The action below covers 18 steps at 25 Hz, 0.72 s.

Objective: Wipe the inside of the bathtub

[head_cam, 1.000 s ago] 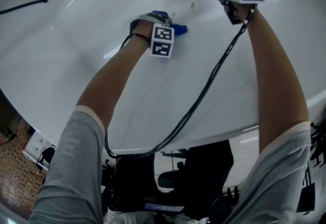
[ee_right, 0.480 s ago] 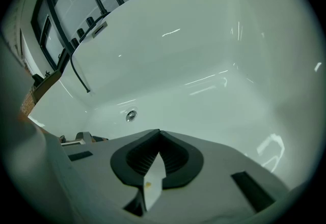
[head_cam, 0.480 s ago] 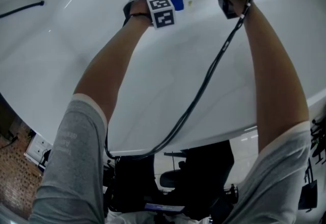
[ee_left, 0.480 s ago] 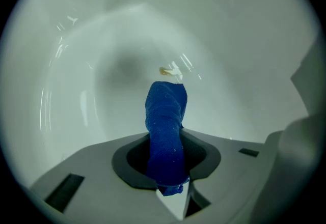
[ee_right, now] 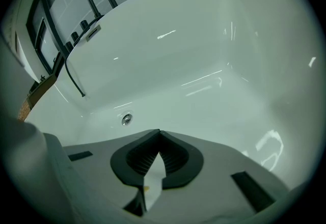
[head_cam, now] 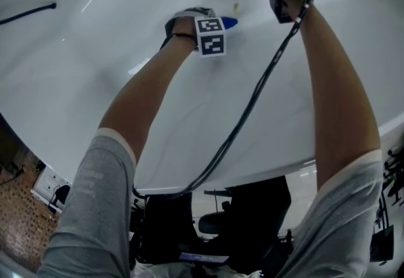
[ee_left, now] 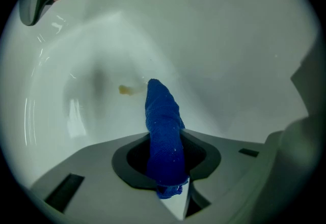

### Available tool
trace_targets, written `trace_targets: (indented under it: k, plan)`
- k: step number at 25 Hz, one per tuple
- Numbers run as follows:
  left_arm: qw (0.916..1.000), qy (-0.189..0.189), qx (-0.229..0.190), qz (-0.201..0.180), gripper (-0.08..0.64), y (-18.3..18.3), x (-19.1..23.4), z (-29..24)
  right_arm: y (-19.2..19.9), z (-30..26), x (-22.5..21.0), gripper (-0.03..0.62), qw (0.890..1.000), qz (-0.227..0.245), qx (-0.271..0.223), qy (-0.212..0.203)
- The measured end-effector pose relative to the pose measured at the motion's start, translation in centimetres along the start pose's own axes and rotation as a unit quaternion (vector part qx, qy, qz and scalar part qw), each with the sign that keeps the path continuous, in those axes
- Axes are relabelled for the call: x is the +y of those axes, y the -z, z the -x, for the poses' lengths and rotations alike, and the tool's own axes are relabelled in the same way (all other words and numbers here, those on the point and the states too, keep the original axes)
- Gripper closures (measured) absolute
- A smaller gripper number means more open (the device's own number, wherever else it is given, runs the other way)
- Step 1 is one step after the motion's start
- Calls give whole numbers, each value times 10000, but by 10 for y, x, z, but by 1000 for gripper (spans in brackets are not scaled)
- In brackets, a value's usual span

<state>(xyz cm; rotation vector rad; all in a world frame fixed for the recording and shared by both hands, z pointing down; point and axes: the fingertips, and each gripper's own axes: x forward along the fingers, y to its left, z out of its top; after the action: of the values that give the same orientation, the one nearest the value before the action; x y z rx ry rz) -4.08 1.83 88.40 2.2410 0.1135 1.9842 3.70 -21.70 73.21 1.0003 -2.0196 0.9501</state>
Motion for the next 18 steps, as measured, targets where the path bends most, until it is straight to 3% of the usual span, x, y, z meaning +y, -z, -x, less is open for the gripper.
trace_targets:
  k: [6,13,18]
  plan:
    - [9994,151,-20,316,445,-11,18,3,-3,2,-1,583,9999,-129,-84,5]
    - [9961,-298,-84,831,445,-30,82,9,-5,8,-22,583,9986,-376,-238,297]
    - [9975,-286,-154,633,445,-38,79,10,0,10,-40,583,9960,-653,-292,537]
